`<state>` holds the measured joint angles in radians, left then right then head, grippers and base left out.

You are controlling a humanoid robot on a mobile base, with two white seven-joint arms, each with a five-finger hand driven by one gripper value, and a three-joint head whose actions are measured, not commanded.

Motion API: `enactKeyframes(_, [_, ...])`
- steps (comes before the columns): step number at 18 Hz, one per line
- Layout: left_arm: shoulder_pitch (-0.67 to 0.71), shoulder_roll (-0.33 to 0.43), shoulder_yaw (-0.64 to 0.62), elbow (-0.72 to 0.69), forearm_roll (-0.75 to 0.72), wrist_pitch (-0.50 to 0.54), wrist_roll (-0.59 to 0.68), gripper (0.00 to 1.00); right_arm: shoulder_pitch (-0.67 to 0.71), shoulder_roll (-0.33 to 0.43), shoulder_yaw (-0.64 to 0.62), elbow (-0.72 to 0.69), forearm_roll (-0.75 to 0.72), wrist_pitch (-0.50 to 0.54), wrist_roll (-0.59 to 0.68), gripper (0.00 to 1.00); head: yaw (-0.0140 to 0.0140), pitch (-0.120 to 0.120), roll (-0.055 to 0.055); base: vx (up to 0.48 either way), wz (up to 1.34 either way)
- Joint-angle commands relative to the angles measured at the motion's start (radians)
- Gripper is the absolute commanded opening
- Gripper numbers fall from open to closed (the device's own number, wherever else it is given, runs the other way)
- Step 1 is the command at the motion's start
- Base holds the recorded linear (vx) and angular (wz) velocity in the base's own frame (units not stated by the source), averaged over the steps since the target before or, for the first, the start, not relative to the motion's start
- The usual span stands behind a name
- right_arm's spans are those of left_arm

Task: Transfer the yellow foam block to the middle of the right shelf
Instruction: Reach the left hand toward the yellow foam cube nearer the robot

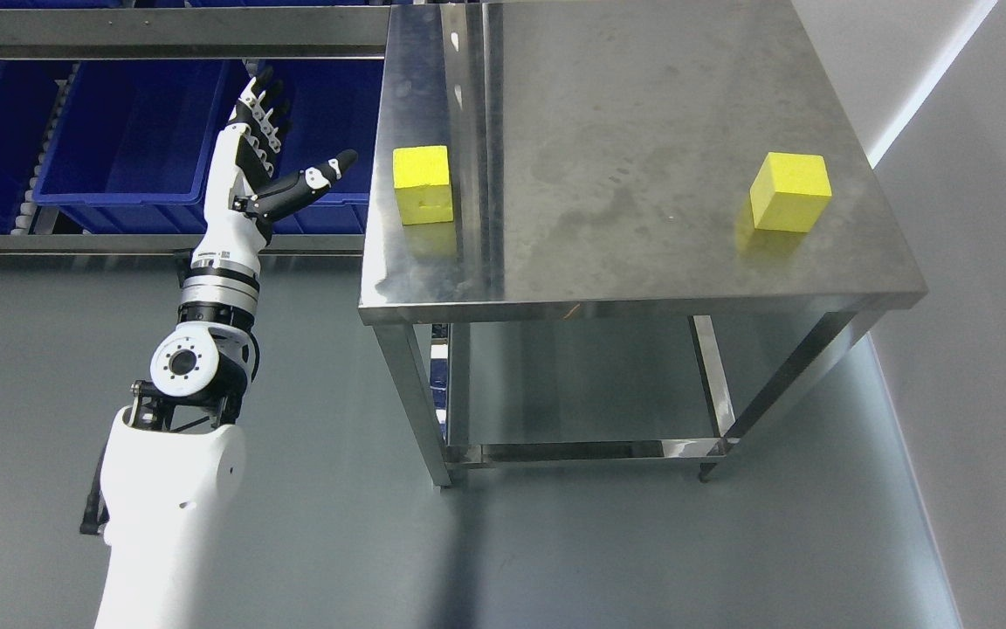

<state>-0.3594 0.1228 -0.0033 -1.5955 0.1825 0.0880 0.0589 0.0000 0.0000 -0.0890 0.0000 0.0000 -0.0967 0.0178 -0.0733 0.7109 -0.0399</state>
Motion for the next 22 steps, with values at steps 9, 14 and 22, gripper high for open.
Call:
enactKeyframes(9, [-0.007, 0.096, 0.051, -0.001, 0.0, -0.039, -0.101, 1.0, -0.002, -0.017, 0.0, -0.017, 0.0, 0.0, 0.001, 1.0, 0.0, 0.0, 0.0, 0.0, 0.0])
enactKeyframes(14, [0.036, 0.296, 0.115, 0.02, -0.006, -0.177, -0.563, 1.0, -0.002, -0.017, 0.0, -0.017, 0.0, 0.0, 0.001, 1.0, 0.0, 0.0, 0.0, 0.0, 0.0])
enactKeyframes(22, [0.062, 0.368, 0.183, 0.092, -0.064, -0.206, -0.577, 1.0, -0.002, -0.017, 0.0, -0.017, 0.0, 0.0, 0.001, 1.0, 0.0, 0.0, 0.0, 0.0, 0.0])
